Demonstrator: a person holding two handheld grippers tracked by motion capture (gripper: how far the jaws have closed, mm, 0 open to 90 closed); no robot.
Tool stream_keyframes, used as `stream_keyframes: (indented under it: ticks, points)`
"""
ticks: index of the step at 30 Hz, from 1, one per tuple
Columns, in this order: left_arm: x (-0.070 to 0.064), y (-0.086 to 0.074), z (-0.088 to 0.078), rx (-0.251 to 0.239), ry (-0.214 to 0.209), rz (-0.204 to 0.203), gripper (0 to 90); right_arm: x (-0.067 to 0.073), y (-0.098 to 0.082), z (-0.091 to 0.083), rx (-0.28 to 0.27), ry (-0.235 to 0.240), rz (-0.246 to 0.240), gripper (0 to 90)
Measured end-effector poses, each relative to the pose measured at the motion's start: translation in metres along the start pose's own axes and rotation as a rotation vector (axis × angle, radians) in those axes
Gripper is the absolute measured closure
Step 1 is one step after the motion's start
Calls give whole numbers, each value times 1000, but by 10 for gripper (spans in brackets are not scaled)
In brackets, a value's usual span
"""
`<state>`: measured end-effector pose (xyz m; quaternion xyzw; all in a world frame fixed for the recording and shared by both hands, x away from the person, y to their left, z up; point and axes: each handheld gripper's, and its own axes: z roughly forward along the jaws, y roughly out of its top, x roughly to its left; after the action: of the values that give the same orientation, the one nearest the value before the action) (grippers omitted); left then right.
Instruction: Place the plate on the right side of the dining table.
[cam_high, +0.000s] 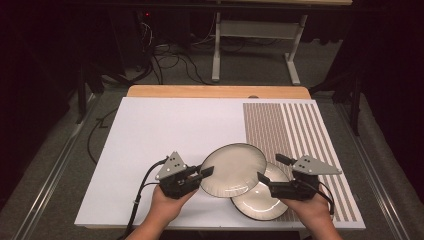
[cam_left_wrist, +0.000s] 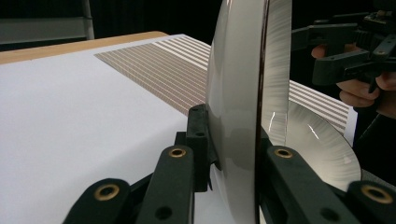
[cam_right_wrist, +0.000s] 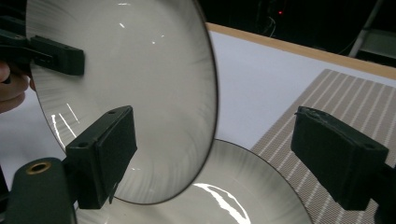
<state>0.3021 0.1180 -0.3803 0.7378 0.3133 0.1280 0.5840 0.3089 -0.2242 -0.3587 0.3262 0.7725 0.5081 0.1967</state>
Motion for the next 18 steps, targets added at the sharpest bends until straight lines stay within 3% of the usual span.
stream_keyframes:
  ticks: [10, 18]
  points:
    - [1, -1, 0, 3, 1, 1, 783, 7, -3, 20, 34, 46, 31, 238]
    - [2, -1, 0, 3, 2, -6, 781, 1, -9, 24, 43, 42, 111, 482]
